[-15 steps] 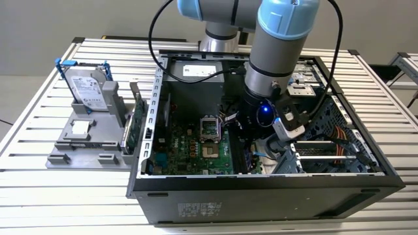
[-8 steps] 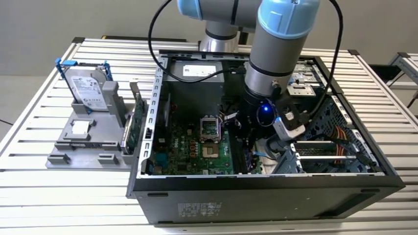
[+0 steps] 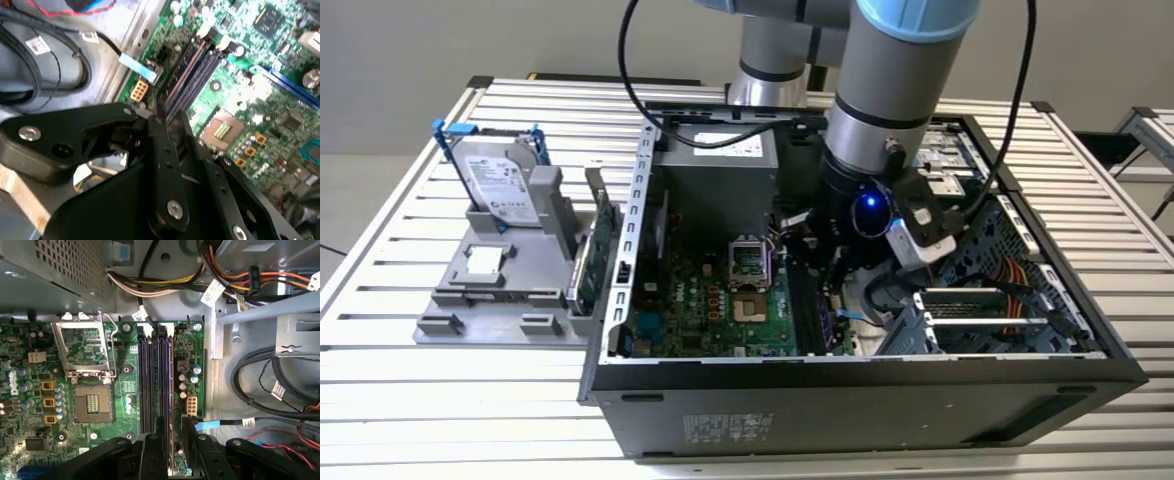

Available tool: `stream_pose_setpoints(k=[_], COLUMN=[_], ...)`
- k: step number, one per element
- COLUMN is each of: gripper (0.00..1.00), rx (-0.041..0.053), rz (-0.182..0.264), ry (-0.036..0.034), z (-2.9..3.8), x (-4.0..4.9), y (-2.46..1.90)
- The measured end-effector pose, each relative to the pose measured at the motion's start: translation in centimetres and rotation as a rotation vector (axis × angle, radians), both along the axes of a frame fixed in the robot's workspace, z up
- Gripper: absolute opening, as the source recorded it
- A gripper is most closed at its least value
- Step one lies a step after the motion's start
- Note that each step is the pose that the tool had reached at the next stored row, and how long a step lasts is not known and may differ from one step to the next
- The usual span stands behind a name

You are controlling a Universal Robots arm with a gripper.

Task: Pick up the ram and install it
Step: 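Insert the ram into the slot, then press down the ram until it locks into place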

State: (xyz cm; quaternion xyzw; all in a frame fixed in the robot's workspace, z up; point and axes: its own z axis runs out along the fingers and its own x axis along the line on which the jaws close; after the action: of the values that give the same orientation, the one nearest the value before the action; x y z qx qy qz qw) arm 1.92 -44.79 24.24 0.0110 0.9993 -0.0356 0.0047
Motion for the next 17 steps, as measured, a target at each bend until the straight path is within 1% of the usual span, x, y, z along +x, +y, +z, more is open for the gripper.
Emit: stream_pose_setpoints(k=[1, 15, 16, 17], gripper=[0.00, 0.00, 0.00, 0.00], rx=[0.0006, 0.0005, 0.0008, 0.0011], rz=[0.000, 0.000, 0.000, 0.011], ry=[-0.0001, 0.0000, -0.0005, -0.0018], z=[0.02, 0.37, 0.37, 0.37], x=[0.00, 0.00, 0.00, 0.01], y=[0.00, 0.00, 0.00, 0.00])
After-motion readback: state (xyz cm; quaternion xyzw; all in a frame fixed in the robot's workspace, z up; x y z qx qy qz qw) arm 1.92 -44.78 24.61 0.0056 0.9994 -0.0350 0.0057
